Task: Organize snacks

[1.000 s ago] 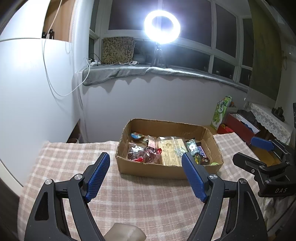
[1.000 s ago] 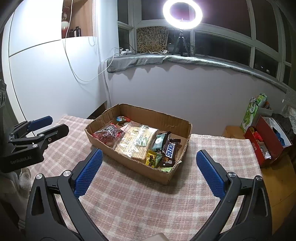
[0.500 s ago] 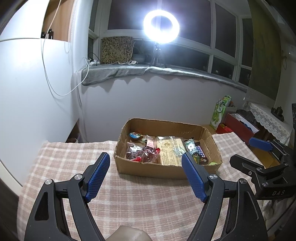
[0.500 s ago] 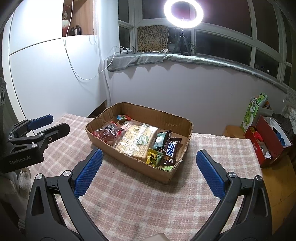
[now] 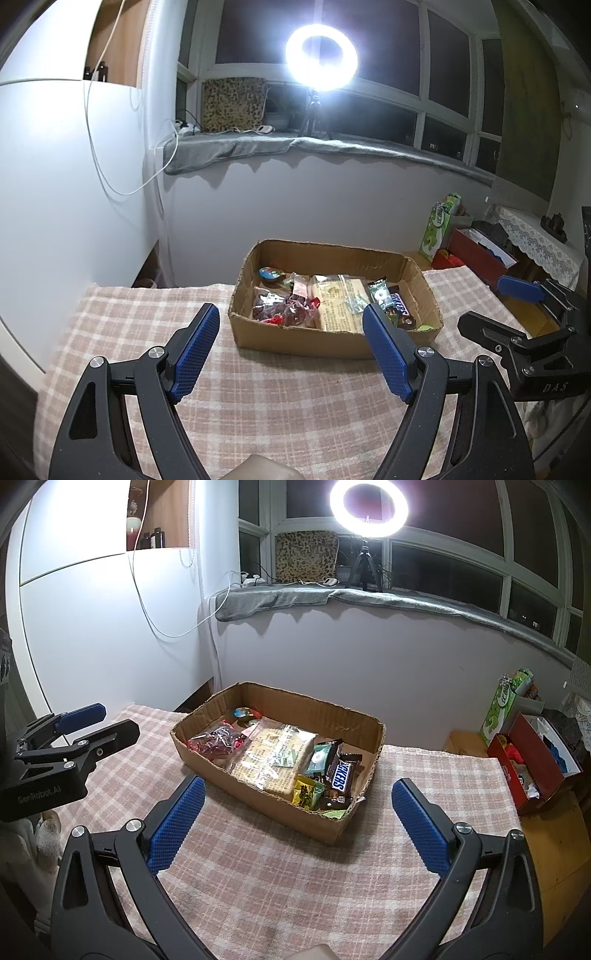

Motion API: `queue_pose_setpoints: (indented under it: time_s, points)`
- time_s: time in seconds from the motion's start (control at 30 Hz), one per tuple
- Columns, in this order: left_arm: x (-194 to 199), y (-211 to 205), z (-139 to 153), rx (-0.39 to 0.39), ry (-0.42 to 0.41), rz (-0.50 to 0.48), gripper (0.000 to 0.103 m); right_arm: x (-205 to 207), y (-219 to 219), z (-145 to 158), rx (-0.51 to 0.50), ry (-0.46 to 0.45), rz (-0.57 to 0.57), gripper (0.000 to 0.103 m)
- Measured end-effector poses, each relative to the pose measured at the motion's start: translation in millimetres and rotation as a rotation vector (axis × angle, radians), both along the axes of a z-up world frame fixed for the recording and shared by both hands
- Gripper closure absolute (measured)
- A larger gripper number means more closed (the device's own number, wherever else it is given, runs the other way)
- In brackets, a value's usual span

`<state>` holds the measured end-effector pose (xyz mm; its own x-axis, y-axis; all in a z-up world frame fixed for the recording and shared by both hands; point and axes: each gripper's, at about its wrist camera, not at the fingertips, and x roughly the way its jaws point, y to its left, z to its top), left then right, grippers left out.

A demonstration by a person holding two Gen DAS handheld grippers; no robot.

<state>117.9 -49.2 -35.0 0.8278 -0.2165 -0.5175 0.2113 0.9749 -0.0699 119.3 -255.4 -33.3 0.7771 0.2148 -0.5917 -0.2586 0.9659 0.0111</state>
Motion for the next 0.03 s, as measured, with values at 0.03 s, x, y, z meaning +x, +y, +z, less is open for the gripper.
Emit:
queue_pose_setpoints:
  time_s: [0.03]
  points:
    - [0.0,-0.6,-0.5,0.004,0.001,-0.001,0.023,0.0,0.1,0.1,0.000,0.000,0.001,0.000]
